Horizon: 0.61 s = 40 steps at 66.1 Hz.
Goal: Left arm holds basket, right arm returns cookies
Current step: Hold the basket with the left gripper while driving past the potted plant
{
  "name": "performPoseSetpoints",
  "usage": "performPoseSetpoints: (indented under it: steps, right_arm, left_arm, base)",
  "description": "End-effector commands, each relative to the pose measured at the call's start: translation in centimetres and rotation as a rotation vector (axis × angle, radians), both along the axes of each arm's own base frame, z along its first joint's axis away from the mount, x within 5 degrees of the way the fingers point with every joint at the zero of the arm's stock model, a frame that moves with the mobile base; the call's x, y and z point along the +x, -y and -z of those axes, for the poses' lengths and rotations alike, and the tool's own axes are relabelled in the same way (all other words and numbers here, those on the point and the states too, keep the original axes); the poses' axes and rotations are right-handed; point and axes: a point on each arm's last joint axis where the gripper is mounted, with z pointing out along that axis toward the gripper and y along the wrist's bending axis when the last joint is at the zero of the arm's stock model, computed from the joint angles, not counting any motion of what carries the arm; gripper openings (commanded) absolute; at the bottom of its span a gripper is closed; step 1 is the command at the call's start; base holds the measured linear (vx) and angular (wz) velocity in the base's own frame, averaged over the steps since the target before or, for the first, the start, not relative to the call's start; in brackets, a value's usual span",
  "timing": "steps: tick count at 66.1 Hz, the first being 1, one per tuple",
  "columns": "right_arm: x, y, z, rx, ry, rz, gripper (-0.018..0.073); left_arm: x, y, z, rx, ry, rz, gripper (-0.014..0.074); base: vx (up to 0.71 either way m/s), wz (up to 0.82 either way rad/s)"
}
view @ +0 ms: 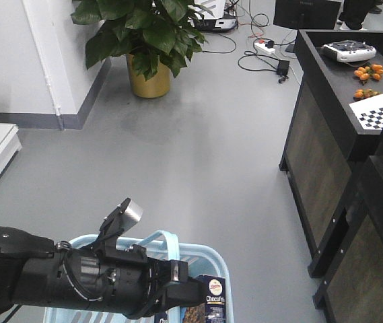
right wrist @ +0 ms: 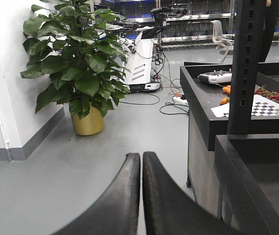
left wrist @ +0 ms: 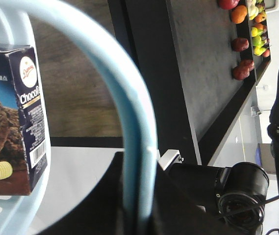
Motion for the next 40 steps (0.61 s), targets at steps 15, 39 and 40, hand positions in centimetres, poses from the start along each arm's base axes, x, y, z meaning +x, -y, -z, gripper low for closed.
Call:
performPoseSetpoints:
  steps: [15,39,40]
  right_arm:
    - [-0.09,0.0,-0.72,-0.013,0.09,0.002,-0.0008]
    - [-0.09,0.0,-0.72,-0.013,0.09,0.002,-0.0008]
    - [-0.09,0.0,-0.72,-0.013,0.09,0.002,-0.0008]
  left_arm:
    - [-0.07,0.51,-2.5,-0.122,0.015,-0.004,-0.0006]
    - [-0.06,0.51,-2.5,-0.121,0.016,-0.005,-0.0006]
    - [-0.06,0.51,-2.5,-0.121,0.016,-0.005,-0.0006]
  base:
    - [0.23,0.0]
    - [0.25,0.0]
    - [0.26,0.03]
